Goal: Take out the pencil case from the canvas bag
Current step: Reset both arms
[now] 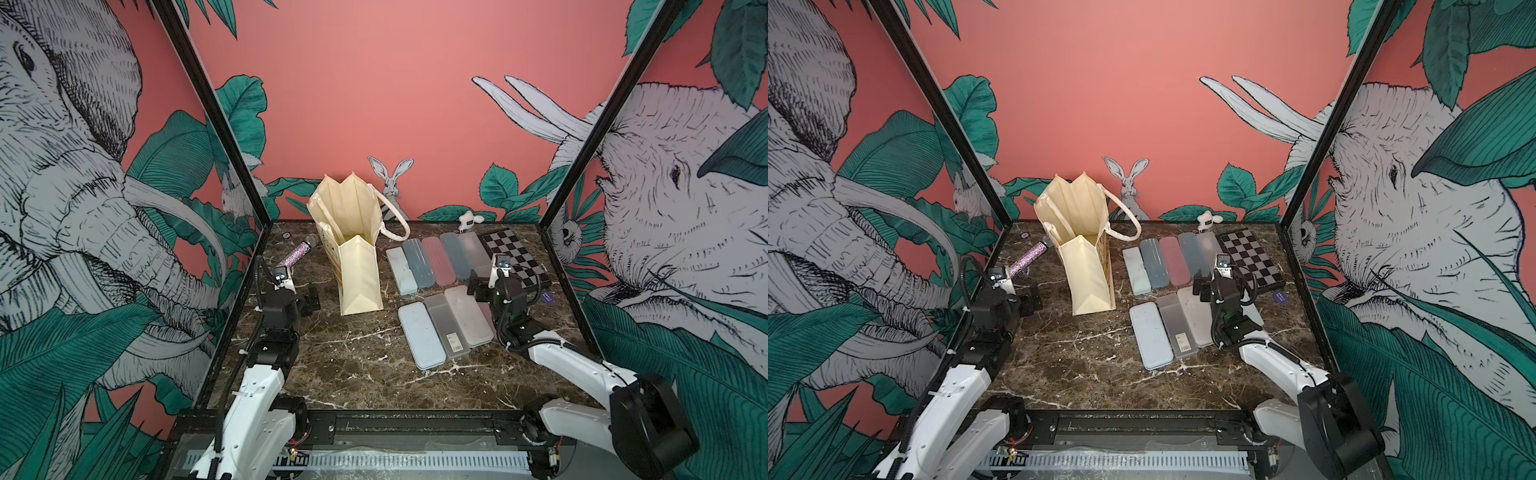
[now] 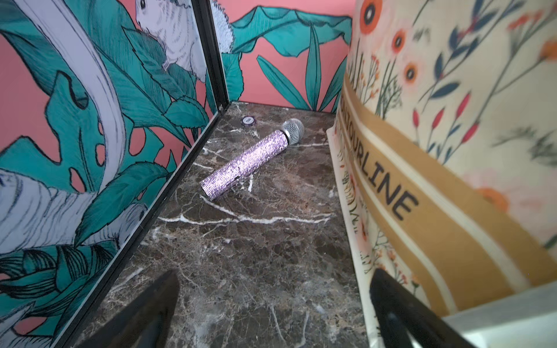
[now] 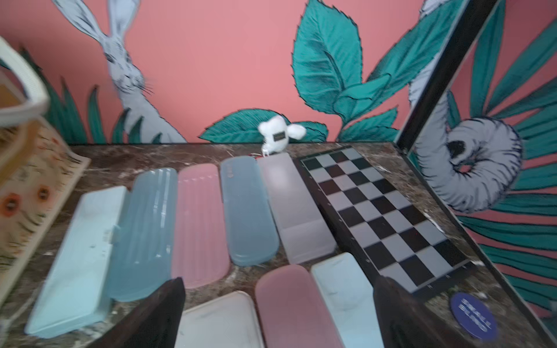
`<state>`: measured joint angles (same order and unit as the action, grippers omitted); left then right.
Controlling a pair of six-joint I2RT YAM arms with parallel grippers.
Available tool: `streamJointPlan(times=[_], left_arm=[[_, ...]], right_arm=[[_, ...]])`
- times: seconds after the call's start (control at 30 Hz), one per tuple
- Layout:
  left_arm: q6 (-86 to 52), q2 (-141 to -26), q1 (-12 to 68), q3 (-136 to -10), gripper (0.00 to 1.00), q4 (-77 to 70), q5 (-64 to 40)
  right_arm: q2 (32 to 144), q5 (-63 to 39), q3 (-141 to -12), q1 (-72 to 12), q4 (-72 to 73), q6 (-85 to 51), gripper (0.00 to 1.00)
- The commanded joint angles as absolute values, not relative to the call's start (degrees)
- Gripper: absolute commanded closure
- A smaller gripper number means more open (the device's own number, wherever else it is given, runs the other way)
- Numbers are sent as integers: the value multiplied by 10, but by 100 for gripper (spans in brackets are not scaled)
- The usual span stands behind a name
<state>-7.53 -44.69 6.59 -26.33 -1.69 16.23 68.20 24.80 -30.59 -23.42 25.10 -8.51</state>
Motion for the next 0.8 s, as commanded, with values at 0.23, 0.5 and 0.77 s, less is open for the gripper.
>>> streamJointPlan(times=[0.23,0.5,0.77], left_arm=[[-9,-563,63,-201,0,-220,193],[30,-670,63,-177,0,-345,199],[77,-755,63,-192,0,-434,155]], right_arm=[[723,267,-287,-163,300,-42,1],[718,229,-256,-122,333,9,1],[752,169,-205,-86,410,-4,1]])
